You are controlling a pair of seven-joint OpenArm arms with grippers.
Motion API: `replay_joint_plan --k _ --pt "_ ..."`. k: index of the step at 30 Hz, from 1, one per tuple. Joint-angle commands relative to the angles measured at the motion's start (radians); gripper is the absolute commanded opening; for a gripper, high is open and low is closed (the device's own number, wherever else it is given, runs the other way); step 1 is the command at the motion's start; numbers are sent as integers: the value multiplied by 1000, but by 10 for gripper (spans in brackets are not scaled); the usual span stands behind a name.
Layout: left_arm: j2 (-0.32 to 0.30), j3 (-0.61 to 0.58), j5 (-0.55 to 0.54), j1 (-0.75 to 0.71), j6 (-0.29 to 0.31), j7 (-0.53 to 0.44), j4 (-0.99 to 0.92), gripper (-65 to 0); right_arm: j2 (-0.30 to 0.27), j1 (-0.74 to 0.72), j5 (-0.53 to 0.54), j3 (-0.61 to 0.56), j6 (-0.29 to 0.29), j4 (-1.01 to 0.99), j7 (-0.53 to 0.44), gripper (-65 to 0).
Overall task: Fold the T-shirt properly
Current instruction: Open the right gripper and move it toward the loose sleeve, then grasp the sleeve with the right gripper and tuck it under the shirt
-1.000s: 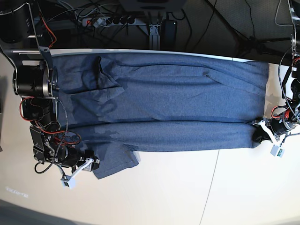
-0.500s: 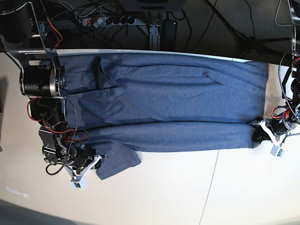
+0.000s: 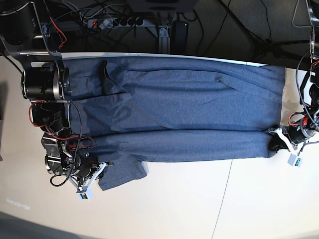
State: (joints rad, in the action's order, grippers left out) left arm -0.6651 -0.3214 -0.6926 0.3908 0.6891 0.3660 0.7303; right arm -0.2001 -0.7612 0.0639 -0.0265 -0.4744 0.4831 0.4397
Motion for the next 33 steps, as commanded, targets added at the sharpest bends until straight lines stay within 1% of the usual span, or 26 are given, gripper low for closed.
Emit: replay_joint_plan --k 1,4,8,11,16,19,24,28,31,33 --pt "-22 6 -5 22 9 -18 13 -650 -16 -22 25 1 -73 42 12 -650" --pt "-23 6 10 22 9 -18 23 -650 -20 32 68 1 -76 169 74 -650" --pt "-23 6 13 22 9 -18 62 -650 -19 135 98 0 -76 378 89 -650" --pt "-23 6 13 21 9 -18 98 -650 -21 188 171 0 -77 482 133 -650" --pt "-23 6 15 18 9 -18 111 -650 -30 289 235 0 -80 658 189 -650" --pt "-23 6 15 12 9 -18 113 -650 -69 375 301 0 -80 785 210 -650" --pt "-26 6 15 2 9 -18 114 -650 -167 541 377 0 -80 1016 247 -650" --pt "-50 6 -13 -9 9 -19 122 -650 -233 672 389 0 -80 1167 253 -650" --pt "-75 6 -27 -15 9 -18 143 -650 -264 755 389 1 -80 1247 253 -650" --pt "-93 6 -34 -18 9 -18 163 -650 -274 800 388 5 -80 1292 253 -650"
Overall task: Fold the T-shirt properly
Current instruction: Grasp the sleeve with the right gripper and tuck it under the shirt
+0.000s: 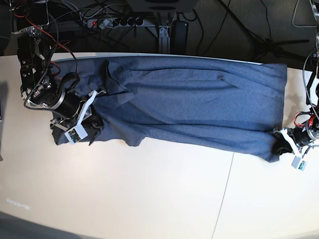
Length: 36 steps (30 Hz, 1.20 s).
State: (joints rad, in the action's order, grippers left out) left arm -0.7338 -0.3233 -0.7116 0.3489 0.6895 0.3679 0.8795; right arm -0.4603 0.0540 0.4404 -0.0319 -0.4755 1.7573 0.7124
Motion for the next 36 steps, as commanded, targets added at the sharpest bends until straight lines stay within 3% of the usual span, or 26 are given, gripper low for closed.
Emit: replay_joint_plan --k 1,11,19,32,36 --pt "-32 8 -22 19 9 -20 29 -650 -15 5 11 16 -79 36 -20 -650" --pt "-90 10 -24 -102 9 -19 221 -650 -27 77 -35 78 -79 96 -23 -650" --pt "-120 11 58 -170 9 -20 321 -650 -27 88 -61 77 -79 95 -23 -650" --pt "-205 37 61 -299 9 -19 482 -650 -27 87 -67 77 -78 -13 -74 -650" --pt "-229 38 108 -368 9 -19 568 -650 -26 85 -67 77 -78 -29 -80 -650"
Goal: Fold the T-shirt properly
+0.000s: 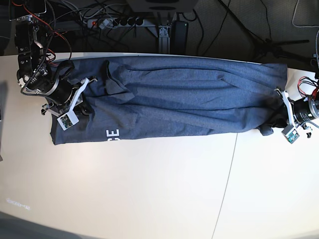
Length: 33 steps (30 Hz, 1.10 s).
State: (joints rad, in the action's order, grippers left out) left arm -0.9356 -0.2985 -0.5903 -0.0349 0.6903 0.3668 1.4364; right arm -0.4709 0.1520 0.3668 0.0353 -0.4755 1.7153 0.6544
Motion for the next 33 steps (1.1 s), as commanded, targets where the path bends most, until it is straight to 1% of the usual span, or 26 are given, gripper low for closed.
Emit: replay_joint_plan --k 1,10,13,15,16,18,19,21,22,24,26,29,31,33 --pt "-27 13 -6 6 8 -18 23 -650 -16 -13 6 10 -78 11 -22 -650" --pt "-26 14 5 -2 8 -16 31 -650 -16 -13 7 10 -78 10 -22 -650" --pt "-26 14 4 -2 8 15 31 -650 -16 -12 7 10 -78 8 -21 -650" --pt "-26 14 3 -2 8 53 31 -650 -16 -13 8 10 -78 1 -21 -650" --pt "-26 14 3 -2 8 72 31 -620 -15 -13 8 10 -78 -5 -21 -650" --pt "-26 14 3 -1 8 108 31 -507 -14 -13 8 10 -78 -16 -21 -650" --pt "-26 14 3 -1 8 120 31 -475 -13 -13 8 10 -78 -19 -21 -650" --pt "-26 14 3 -1 8 144 32 -458 -13 -13 8 10 -78 -19 -22 -650" --pt "-26 14 3 -1 8 155 32 -458 -13 -13 8 10 -78 -19 -22 -625" --pt "-26 14 -1 -1 8 183 37 -449 -13 -13 8 10 -78 -19 -22 -543" --pt "-27 18 -27 -1 8 233 51 -427 -13 -13 8 10 -78 -19 -22 -482" --pt "-26 48 -113 -1 8 328 85 -407 -14 -13 8 10 -78 -19 -26 -440" --pt "-27 94 -159 -2 8 352 107 -407 -14 -13 19 10 -79 -19 -26 -425" --pt "-26 159 -185 -2 8 353 121 -407 -13 -13 41 10 -82 -18 -26 -405"
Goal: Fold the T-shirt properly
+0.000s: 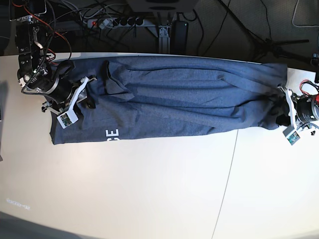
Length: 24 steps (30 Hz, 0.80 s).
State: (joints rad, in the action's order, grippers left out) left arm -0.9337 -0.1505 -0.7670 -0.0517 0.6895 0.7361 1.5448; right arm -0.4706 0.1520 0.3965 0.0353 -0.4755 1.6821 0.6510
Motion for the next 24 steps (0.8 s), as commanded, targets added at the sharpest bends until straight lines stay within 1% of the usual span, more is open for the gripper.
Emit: replay_joint_plan --k 1,4,7,10,13,17,18,19,20,21,23,24 --pt "-28 48 -21 15 9 -16 16 -407 -14 -13 18 10 -83 18 -23 -394" --pt "-28 145 -90 15 9 0 17 -407 -14 -14 33 10 -87 32 -23 -366" --pt "-27 199 -164 15 9 10 17 -409 -13 -23 34 10 -86 66 -26 -366" --pt "-24 206 -188 15 9 9 17 -416 -13 -47 34 10 -86 99 -25 -366" --pt "-3 206 -191 8 9 9 17 -477 -10 -61 34 10 -86 120 -25 -368" --pt "41 206 -190 -1 9 8 17 -479 5 -63 34 10 -86 119 -25 -368" --pt "53 206 -191 -2 9 5 17 -491 13 -63 34 10 -86 119 -25 -369" --pt "67 206 -191 -2 9 4 17 -514 24 -63 34 10 -86 117 -25 -389" --pt "80 206 -191 -2 9 1 17 -545 34 -63 34 10 -86 113 -25 -428" --pt "95 206 -191 -2 9 -2 17 -577 46 -63 34 10 -86 106 -25 -484" --pt "122 206 -191 -2 9 -14 17 -637 70 -63 34 10 -86 91 -21 -638" --pt "135 206 -191 -2 9 -19 17 -650 79 -61 33 10 -87 86 -17 -650"
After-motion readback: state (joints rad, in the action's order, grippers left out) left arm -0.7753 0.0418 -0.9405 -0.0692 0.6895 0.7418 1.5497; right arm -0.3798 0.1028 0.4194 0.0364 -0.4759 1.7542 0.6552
